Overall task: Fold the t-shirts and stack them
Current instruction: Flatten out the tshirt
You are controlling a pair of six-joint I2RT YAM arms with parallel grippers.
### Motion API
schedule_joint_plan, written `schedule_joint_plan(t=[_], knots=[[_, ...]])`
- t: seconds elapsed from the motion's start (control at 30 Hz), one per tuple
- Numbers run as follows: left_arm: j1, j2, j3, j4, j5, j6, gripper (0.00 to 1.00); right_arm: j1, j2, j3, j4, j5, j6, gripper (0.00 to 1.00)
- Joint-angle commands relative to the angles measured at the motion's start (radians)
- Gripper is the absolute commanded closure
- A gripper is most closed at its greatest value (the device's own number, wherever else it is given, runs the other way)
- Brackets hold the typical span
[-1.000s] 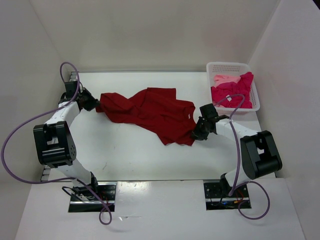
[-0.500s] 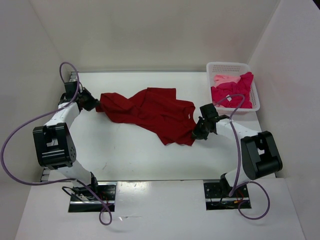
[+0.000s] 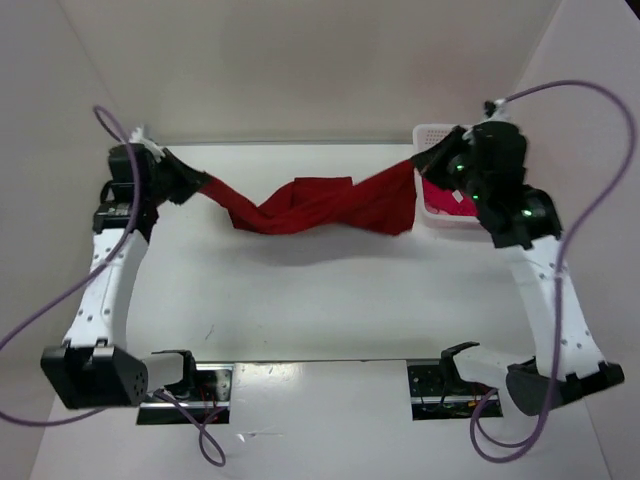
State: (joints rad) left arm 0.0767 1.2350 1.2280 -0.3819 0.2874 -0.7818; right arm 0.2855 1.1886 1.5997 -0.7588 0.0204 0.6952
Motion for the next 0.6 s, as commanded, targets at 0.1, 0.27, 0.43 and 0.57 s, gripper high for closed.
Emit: schedule_joint_plan(t=[0.1, 0.27, 0.43, 0.57], knots=[[0.015, -0.144, 0.401, -0.114, 0.021, -0.033, 1.0, 0.011, -0.049, 0.461, -0.138, 0.12, -0.1, 1.0], [0.015, -0.079, 0.865, -0.225, -0.138, 0.074, 0.99, 0.128, 0.012, 0.784, -0.16, 0.24, -0.131, 1.0], [0.015, 0.01, 0.983, -0.249, -0.222, 0.109, 0.97, 0.198, 0.105, 0.951, -0.14, 0.297, -0.16, 1.0], [0.015, 0.072, 0.892, -0.215, -0.272, 0.127, 0.97, 0.198, 0.247, 0.985, -0.076, 0.316, -0.194, 1.0]])
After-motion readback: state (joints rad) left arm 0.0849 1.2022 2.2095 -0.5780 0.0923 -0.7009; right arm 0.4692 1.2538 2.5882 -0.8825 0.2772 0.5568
